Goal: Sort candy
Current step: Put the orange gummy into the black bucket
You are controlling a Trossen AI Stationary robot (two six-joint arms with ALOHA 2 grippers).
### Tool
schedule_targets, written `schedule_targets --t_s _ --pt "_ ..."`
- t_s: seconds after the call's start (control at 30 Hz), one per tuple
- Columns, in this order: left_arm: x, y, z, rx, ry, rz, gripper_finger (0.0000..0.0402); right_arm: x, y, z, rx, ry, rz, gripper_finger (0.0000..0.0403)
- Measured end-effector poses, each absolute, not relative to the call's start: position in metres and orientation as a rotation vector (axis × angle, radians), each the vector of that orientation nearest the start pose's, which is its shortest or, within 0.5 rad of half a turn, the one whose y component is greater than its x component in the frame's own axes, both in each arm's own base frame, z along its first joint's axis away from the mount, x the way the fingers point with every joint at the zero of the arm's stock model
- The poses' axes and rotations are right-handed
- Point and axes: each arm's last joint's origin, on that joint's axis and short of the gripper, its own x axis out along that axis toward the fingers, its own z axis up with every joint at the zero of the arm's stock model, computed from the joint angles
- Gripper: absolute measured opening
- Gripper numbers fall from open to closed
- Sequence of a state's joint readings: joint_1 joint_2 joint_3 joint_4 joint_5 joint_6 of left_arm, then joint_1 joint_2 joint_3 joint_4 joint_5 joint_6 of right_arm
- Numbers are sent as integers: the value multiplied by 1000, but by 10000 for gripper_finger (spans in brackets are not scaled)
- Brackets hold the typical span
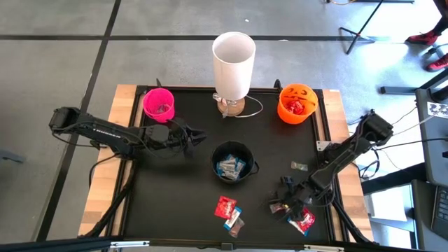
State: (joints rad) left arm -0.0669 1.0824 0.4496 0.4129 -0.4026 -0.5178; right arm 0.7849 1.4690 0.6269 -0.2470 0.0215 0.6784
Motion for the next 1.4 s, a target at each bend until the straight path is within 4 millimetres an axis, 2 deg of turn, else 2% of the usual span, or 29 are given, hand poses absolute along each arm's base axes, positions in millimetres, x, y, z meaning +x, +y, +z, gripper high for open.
schedule_targets --t_s 0.27,0.67,0.8,0.93,1.03,1.2,1.4 --pt "222 -3 220 -463 122 382 143 174 159 157 139 1086 217 18" --pt "222 -4 221 -468 112 377 143 182 117 212 74 719 82 2" --pt "224 -4 231 -493 9 330 143 187 99 228 9 582 -25 2" --pt "225 -5 247 -467 -143 260 143 200 79 239 -81 469 -150 2" --pt "226 -3 251 -447 -186 262 144 210 59 245 -132 411 -258 2" --pt "243 6 260 -426 -186 253 161 223 21 259 -101 288 -389 2" --pt "283 21 270 -411 -121 251 213 233 -7 270 -62 162 -354 2"
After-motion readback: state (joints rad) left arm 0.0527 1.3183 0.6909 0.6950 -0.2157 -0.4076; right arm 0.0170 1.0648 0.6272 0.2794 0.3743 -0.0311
